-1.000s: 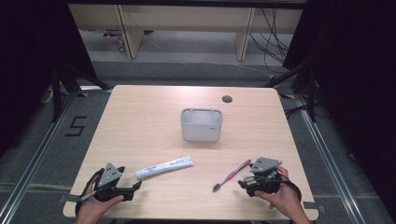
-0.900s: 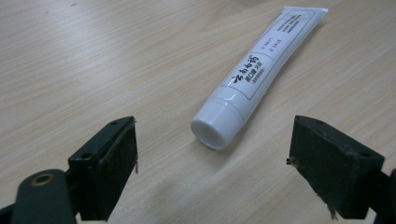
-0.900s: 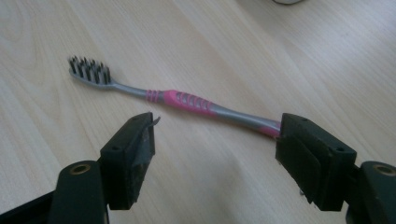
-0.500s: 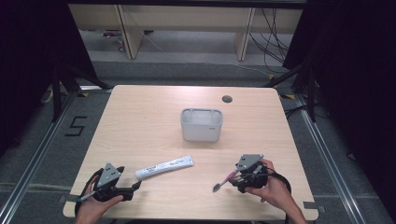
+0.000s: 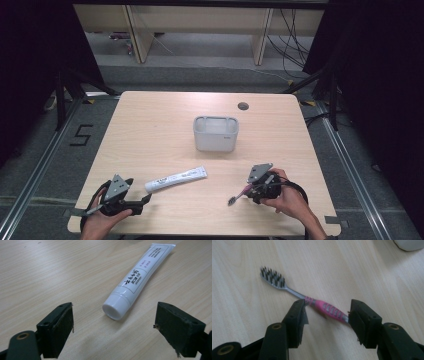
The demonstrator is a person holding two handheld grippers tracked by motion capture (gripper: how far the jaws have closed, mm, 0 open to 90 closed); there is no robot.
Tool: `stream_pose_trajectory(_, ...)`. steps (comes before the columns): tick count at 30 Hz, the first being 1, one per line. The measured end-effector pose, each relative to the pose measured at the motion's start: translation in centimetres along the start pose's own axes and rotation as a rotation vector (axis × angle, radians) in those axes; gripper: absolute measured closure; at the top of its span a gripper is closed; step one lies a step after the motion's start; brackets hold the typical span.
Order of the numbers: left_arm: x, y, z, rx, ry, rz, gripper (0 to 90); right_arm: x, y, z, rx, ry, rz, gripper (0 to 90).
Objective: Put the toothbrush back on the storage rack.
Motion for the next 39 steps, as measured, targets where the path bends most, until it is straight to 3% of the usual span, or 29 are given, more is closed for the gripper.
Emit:
stream_pose_trajectory(2,0.00,-0.06,-0.03,-0.001,0.000,-0.002,15.1,0.03,0.01,0.08,0.012,0.007,0.003,48.6)
stream_pose_trajectory(4,0.02,-0.08,-0.01,-0.008,-0.005,-0.001,15.0,0.27,-0.40,0.28,-0.027,0.022,0.023,49.5)
stream_pose_trajectory(9,0.00,0.03,0.00,-0.006,-0.003,-0.001,15.1,0.77,-0.62,0.11,-0.027,0.049,0.062,50.2)
stream_pose_trajectory(19,0.03,0.04,-0.02,0.002,0.000,-0.003,15.0,1.00,-0.68,0.32,-0.059,0.097,0.090,53.1)
stream_pose_trajectory(20,-0.02,0.17,-0.01,0.010,0.010,0.012,15.1,1.01,-0.70,0.32,-0.065,0.097,0.094,54.1)
stream_pose_trajectory(26,0.08,-0.04,0.00,-0.006,-0.005,-0.003,15.1,0.93,-0.69,0.41,-0.087,0.112,0.111,59.2)
stream_pose_trajectory(27,0.04,-0.07,-0.03,-0.006,-0.001,-0.001,15.1,0.82,-0.53,0.36,-0.062,0.125,0.110,59.8)
stream_pose_trajectory(30,-0.01,0.03,0.00,0.002,0.002,-0.001,15.1,0.90,-0.59,0.28,-0.087,0.125,0.123,60.8)
stream_pose_trajectory(35,0.14,-0.08,-0.03,-0.011,-0.007,-0.004,15.0,0.85,-0.55,0.07,-0.075,0.155,0.143,65.6)
stream_pose_trajectory(39,0.06,0.00,-0.08,0.002,0.007,-0.002,15.1,0.73,-0.44,0.03,-0.060,0.179,0.152,69.4)
Point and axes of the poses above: each handheld gripper's, and its own axes: x roughly forward along the jaws, z roughly out of its top, y roughly to its left, the point moved 4 cm from there along x, roughly forward along the jaws, and after that the axes turned 12 degrees about -x, right-handed, at the moved point
